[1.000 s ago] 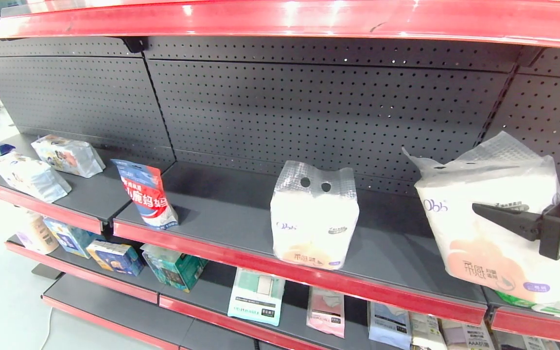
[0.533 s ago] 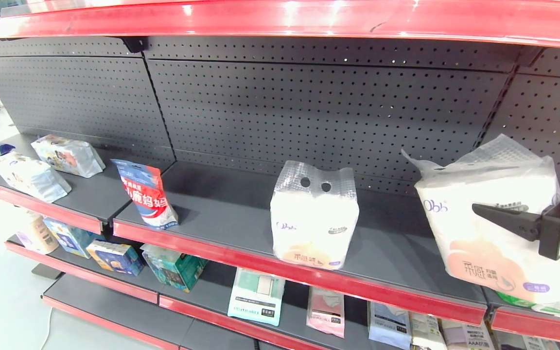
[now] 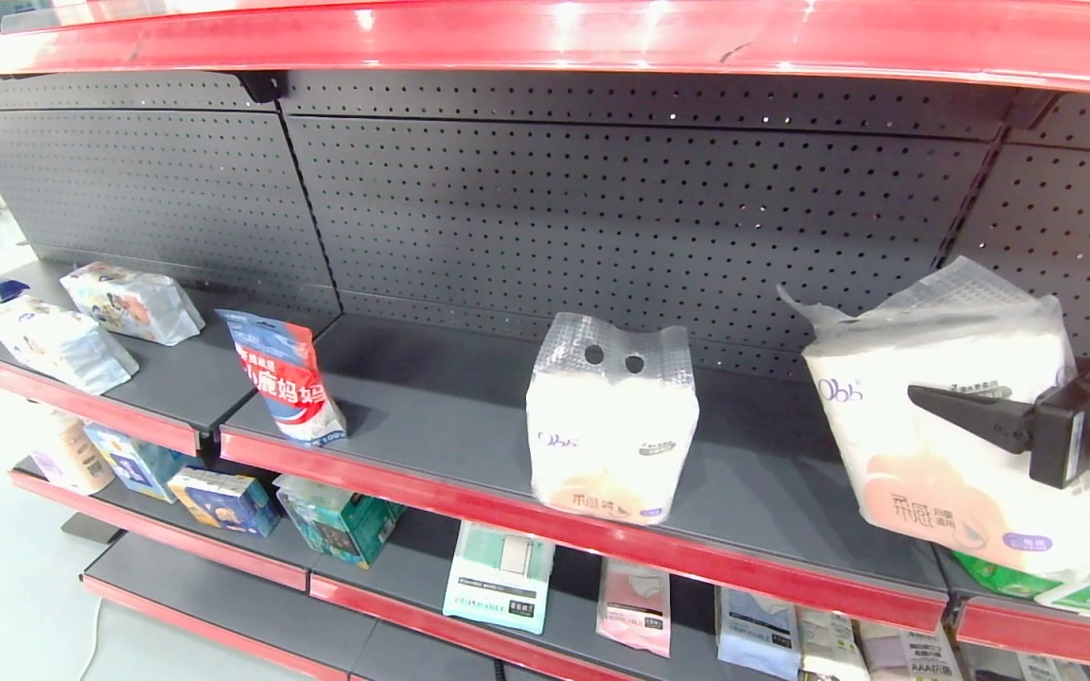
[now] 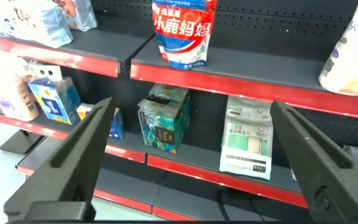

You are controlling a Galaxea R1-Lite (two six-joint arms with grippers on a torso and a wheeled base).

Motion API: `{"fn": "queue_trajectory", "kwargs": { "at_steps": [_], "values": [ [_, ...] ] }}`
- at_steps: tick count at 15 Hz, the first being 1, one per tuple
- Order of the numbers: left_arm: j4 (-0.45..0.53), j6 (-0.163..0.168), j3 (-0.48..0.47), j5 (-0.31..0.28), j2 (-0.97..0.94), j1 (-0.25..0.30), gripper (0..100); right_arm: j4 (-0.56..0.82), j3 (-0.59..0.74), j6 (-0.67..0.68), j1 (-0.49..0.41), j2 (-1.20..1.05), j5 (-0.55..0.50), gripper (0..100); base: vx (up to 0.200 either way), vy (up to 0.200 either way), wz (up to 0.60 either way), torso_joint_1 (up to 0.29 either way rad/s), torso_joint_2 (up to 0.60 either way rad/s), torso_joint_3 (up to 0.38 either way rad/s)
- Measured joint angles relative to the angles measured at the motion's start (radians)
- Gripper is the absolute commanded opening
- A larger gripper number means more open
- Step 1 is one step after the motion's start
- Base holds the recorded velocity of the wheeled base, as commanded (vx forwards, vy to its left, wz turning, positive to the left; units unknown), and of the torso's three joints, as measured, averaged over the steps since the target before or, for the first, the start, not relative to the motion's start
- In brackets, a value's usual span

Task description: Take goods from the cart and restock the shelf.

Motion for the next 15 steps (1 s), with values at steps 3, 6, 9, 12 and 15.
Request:
{"fn": "queue_trajectory", "kwargs": {
  "at_steps": [3,6,9,12,15],
  "values": [
    [0.0,0.0,0.0,0.0,0.0,0.0,100,-0.097,0.0,0.001,0.003,0.076,0.0,0,0.0,0.0,0.0,0.0,0.0,0.0],
    [0.0,0.0,0.0,0.0,-0.001,0.0,100,-0.198,-0.013,0.03,0.011,0.184,0.001,0,0.0,0.0,0.0,0.0,0.0,0.0],
    [0.0,0.0,0.0,0.0,-0.001,0.0,100,-0.277,-0.058,0.049,0.024,0.296,0.042,0,0.0,0.0,0.0,0.0,0.0,0.0],
    [0.0,0.0,0.0,0.0,-0.001,0.0,100,-0.292,-0.15,0.055,0.026,0.401,0.11,0,0.0,0.0,0.0,0.0,0.0,0.0],
    [0.0,0.0,0.0,0.0,-0.001,0.0,100,-0.358,-0.229,0.055,0.026,0.511,0.191,0,0.0,0.0,0.0,0.0,0.0,0.0]
  ]
}}
